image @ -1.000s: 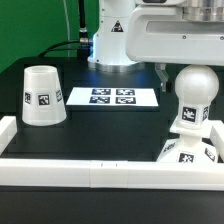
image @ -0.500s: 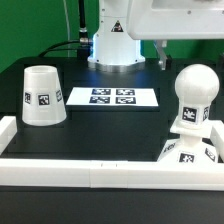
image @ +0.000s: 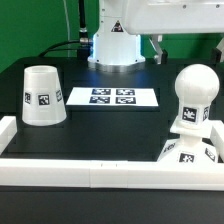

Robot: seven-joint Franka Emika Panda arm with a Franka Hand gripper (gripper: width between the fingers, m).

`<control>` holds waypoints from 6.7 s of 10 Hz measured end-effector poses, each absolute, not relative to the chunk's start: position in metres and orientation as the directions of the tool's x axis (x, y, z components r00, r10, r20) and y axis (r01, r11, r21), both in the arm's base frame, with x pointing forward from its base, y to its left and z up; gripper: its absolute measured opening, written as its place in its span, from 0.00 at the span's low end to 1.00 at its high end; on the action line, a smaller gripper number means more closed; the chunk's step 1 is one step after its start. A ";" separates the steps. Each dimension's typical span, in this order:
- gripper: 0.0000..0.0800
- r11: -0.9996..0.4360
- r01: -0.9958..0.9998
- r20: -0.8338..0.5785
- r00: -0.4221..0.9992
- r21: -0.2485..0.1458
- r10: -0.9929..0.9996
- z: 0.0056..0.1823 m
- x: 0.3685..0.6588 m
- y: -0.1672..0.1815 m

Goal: Assemble lamp

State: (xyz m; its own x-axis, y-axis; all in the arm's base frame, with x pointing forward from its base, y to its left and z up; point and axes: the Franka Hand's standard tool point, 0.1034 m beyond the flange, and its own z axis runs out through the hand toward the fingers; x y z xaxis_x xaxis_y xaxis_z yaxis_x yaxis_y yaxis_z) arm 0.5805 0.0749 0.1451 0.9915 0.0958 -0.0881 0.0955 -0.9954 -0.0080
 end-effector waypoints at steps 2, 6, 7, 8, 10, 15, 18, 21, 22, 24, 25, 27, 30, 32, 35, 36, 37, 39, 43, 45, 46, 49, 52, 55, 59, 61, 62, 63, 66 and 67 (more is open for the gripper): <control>0.87 -0.979 0.204 -0.077 0.976 -0.012 0.205 0.141 0.570 0.064; 0.87 -0.924 0.381 -0.062 0.922 -0.033 0.383 0.119 0.524 -0.029; 0.87 -0.930 0.366 -0.052 0.929 -0.025 0.366 0.126 0.530 -0.042; 0.87 -0.930 0.367 -0.048 0.929 -0.024 0.368 0.127 0.531 -0.041; 0.87 -0.930 0.367 -0.051 0.928 -0.025 0.368 0.126 0.531 -0.041; 0.87 -0.911 0.413 -0.051 0.909 -0.024 0.413 0.123 0.480 -0.068; 0.87 -0.905 0.424 -0.069 0.902 -0.041 0.426 0.118 0.448 -0.107; 0.87 -0.901 0.431 -0.070 0.898 -0.042 0.433 0.118 0.450 -0.103; 0.87 -0.901 0.432 -0.071 0.898 -0.042 0.434 0.117 0.450 -0.103; 0.87 -0.892 0.450 -0.077 0.888 -0.051 0.453 0.113 0.434 -0.109; 0.87 -0.888 0.455 -0.084 0.884 -0.064 0.459 0.111 0.418 -0.121; 0.87 -0.868 0.489 -0.082 0.865 -0.084 0.495 0.106 0.406 -0.137; 0.87 -0.865 0.493 -0.099 0.860 -0.092 0.501 0.089 0.401 -0.140; 0.87 -0.856 0.508 -0.110 0.849 -0.099 0.517 0.081 0.403 -0.134; 0.86 -0.853 0.512 -0.117 0.846 -0.100 0.521 0.078 0.409 -0.136; 0.65 -0.853 0.513 -0.114 0.846 -0.097 0.521 0.079 0.411 -0.136; 0.65 -0.853 0.512 -0.115 0.846 -0.098 0.521 0.078 0.411 -0.136; 0.23 -0.853 0.512 -0.115 0.846 -0.098 0.521 0.078 0.411 -0.136; 0.06 -0.853 0.513 -0.114 0.846 -0.097 0.521 0.078 0.411 -0.136; 0.06 -0.853 0.513 -0.114 0.846 -0.097 0.521 0.078 0.411 -0.136; 0.06 -0.853 0.513 -0.114 0.846 -0.097 0.521 0.078 0.411 -0.136; 0.06 -0.872 0.476 -0.132 0.863 -0.112 0.488 0.082 0.416 -0.113; 0.06 -0.895 0.422 -0.163 0.882 -0.144 0.442 0.118 0.452 -0.062; 0.06 -0.918 0.377 -0.153 0.907 -0.124 0.393 0.164 0.500 -0.032; 0.06 -0.920 0.374 -0.151 0.909 -0.120 0.389 0.165 0.503 -0.029; 0.06 -0.924 0.360 -0.159 0.912 -0.127 0.377 0.166 0.504 -0.023; 0.06 -0.920 0.361 -0.165 0.908 -0.151 0.384 0.172 0.510 -0.002; 0.06 -0.927 0.340 -0.169 0.916 -0.159 0.365 0.183 0.523 0.016; 0.06 -0.938 0.308 -0.176 0.926 -0.160 0.335 0.224 0.571 0.063; 0.06 -0.942 0.296 -0.179 0.929 -0.160 0.322 0.234 0.583 0.071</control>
Offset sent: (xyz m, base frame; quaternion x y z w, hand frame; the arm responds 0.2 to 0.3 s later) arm -0.0577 -0.0847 -0.0131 -0.0001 0.0197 -0.1432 0.9895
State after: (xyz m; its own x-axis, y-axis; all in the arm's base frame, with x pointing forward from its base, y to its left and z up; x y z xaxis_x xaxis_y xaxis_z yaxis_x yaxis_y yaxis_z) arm 0.5832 0.0713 0.2341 0.9294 0.3225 -0.1794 0.2958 -0.9417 -0.1603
